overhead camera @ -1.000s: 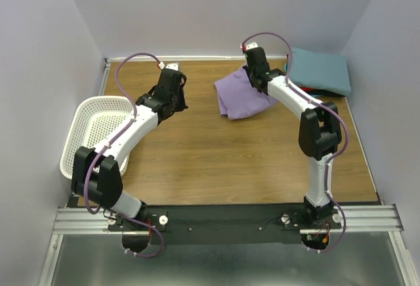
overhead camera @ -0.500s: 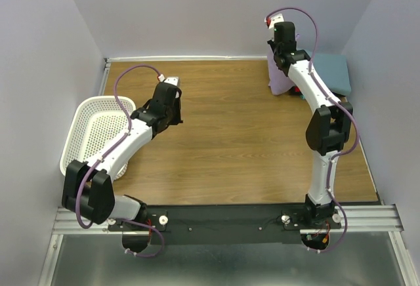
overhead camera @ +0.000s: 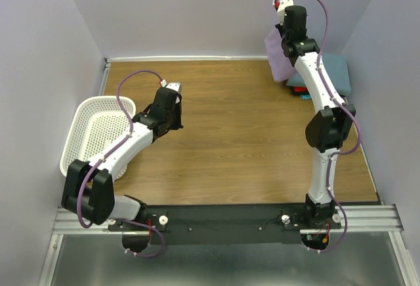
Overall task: Fold and stack the t-shirts
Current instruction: Neatly place the folded tshirt to the corner
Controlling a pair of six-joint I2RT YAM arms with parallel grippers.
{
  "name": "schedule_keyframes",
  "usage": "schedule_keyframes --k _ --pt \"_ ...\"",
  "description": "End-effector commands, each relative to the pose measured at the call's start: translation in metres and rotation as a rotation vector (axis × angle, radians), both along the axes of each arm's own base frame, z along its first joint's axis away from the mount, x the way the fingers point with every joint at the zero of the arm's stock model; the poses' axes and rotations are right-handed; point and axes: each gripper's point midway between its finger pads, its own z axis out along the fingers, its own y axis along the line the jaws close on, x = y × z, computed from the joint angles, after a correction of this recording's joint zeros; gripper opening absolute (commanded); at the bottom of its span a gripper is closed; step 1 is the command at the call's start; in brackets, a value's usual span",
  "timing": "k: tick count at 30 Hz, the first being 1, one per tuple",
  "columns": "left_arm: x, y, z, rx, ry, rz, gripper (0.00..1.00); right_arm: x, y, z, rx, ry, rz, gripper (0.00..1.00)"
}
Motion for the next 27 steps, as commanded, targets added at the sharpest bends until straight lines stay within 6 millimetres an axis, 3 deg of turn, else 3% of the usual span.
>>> schedule_keyframes --k 1,7,13,23,27 --pt "0.003 -0.002 0.006 -0.016 -0.026 -0.018 0.00 0.004 -0.009 0.028 -0.011 -0.065 -0.012 0.00" --pt "0.002 -0.002 0.000 -0.011 -0.008 -0.021 0.00 0.000 -0.021 0.049 0.002 -0.102 -0.019 0.00" --pt "0.002 -0.002 -0.003 -0.010 -0.003 -0.017 0.00 -0.005 -0.047 0.053 0.029 -0.108 -0.041 0.00" --pt "0.000 -0.005 -0.016 -0.007 0.035 -0.028 0.00 -0.002 -0.113 0.007 0.146 -0.046 -0.100 0.01" --pt "0.000 -0.004 -0.022 0.002 0.052 -0.025 0.00 0.006 -0.137 -0.022 0.183 -0.013 -0.130 0.00"
